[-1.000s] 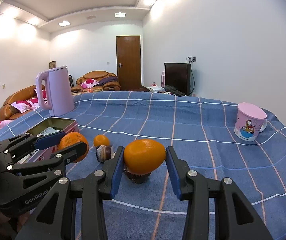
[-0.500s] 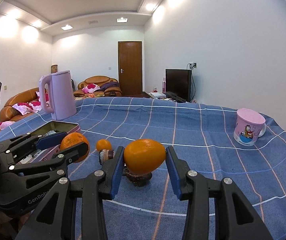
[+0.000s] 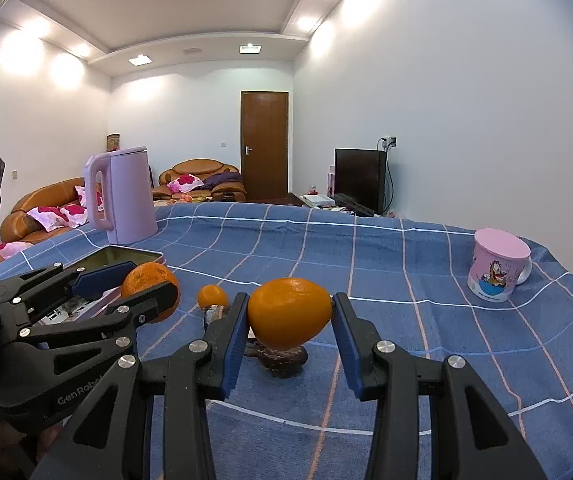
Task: Organize fruits
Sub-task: 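Lift the orange with the left tool while the right tool lifts its orange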
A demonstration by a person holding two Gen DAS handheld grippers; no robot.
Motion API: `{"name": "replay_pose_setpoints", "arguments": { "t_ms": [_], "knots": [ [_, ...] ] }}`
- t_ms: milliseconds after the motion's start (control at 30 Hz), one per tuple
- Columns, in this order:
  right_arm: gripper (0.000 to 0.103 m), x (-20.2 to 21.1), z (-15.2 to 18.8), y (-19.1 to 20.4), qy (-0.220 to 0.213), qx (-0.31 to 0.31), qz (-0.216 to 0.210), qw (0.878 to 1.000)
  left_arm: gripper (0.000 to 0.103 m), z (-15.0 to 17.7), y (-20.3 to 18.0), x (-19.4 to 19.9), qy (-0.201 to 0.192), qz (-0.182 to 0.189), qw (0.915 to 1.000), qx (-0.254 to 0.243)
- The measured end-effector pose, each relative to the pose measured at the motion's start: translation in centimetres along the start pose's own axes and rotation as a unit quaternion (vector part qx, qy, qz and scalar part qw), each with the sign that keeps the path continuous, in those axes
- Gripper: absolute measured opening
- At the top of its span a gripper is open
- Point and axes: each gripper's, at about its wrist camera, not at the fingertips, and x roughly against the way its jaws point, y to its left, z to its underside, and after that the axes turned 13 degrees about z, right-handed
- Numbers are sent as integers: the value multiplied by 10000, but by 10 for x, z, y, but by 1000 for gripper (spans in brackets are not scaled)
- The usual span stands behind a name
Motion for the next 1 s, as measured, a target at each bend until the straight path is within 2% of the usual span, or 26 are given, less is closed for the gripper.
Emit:
{"name": "replay_pose_setpoints", "arguments": {
  "t_ms": [533, 1000],
  "knots": [
    [44, -5, -1, 8, 106, 129, -60, 9998, 47, -1, 9, 3, 40, -119, 9999, 32],
    [44, -18, -15, 52, 195, 396, -509, 9977, 47, -2, 60, 17, 61, -452, 9983, 366]
  ]
}}
